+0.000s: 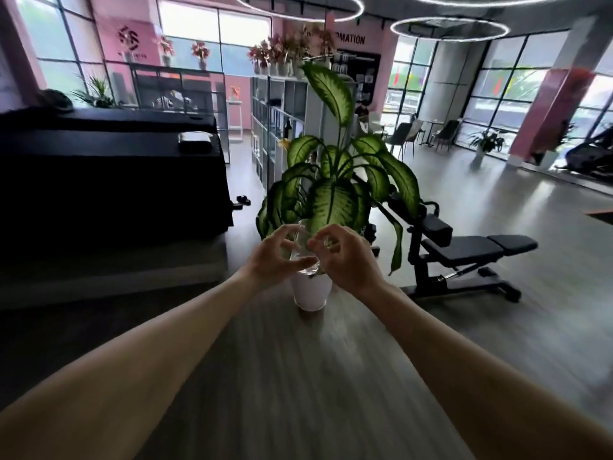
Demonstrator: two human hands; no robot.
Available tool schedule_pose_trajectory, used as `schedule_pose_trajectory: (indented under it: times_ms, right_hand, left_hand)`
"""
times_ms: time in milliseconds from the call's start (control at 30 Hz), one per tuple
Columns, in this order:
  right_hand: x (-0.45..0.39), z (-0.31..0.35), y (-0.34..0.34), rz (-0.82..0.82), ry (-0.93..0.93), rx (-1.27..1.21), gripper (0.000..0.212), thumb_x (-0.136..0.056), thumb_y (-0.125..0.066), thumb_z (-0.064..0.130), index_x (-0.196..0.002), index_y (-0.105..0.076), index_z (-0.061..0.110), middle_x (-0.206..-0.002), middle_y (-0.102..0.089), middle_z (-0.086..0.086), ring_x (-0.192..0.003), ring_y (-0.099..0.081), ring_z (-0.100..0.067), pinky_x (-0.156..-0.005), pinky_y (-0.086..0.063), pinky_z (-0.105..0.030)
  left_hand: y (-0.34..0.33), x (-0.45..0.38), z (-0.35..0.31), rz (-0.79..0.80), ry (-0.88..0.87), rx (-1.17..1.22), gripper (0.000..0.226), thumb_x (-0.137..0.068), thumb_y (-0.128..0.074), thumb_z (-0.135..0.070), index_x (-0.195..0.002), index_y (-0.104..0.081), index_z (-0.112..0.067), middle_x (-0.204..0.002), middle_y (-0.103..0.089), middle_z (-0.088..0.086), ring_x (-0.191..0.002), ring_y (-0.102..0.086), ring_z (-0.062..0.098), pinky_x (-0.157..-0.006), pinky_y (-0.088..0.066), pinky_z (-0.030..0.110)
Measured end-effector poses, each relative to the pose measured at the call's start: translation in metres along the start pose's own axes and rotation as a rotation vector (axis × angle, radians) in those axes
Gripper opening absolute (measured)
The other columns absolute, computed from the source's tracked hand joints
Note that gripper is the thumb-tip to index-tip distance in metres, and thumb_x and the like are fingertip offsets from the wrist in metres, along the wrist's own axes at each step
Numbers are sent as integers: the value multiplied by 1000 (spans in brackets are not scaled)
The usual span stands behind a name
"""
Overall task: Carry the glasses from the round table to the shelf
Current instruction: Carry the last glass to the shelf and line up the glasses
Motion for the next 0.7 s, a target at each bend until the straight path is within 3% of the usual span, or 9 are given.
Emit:
schedule_pose_trajectory:
  times_ms: [167,233,433,567,700]
  right_hand:
    - [-96,-5,-27,5,14,-20,9,-89,-63,34,-97,-66,33,-104,-67,6,-75,-65,5,-66,-57,-28]
    - [-131,-10,-37,10,28,-18,10,-89,-62,33,-99,-65,32,-105,-67,6,-77,-65,3,-68,-57,-29]
    - [-226,-37,-66,34,75,-78,10,-88,-62,40,-98,-63,37,-103,-67,11,-78,-68,3,-59,-54,-20]
    - [-287,-63,-88,67,126,-136,13,-87,-61,41,-100,-62,38,-103,-66,12,-78,-68,4,-53,-53,-14]
    - [-351,-90,-103,86,185,-149,16,-85,-62,44,-100,-63,38,-104,-68,12,-75,-66,7,-56,-51,-12]
  left_hand:
    - [42,-87,19,-39,-39,-31,65,-55,-75,-72,-114,-49,-62,-90,-73,-15,-67,-64,-4,-67,-51,25]
    - [55,-119,28,-46,-40,-29,65,-53,-76,-74,-111,-49,-65,-89,-73,-15,-70,-68,-3,-66,-52,23]
    - [78,-206,59,-95,-31,-77,62,-51,-75,-78,-106,-45,-71,-95,-74,-12,-91,-70,5,-83,-59,44]
    - [86,-260,79,-124,9,-78,73,-53,-78,-71,-119,-52,-50,-100,-74,-3,-93,-71,18,-85,-58,50]
    - [92,-317,95,-166,38,-149,82,-64,-83,-59,-134,-50,-32,-99,-73,-5,-93,-70,14,-86,-57,46]
Point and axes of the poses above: each hand's wrist, its own x-axis away from the middle knuckle, its own y-axis out of the back of the hand, z = x × y, the point moved 5 cm from there along -x, towards the middle knuckle
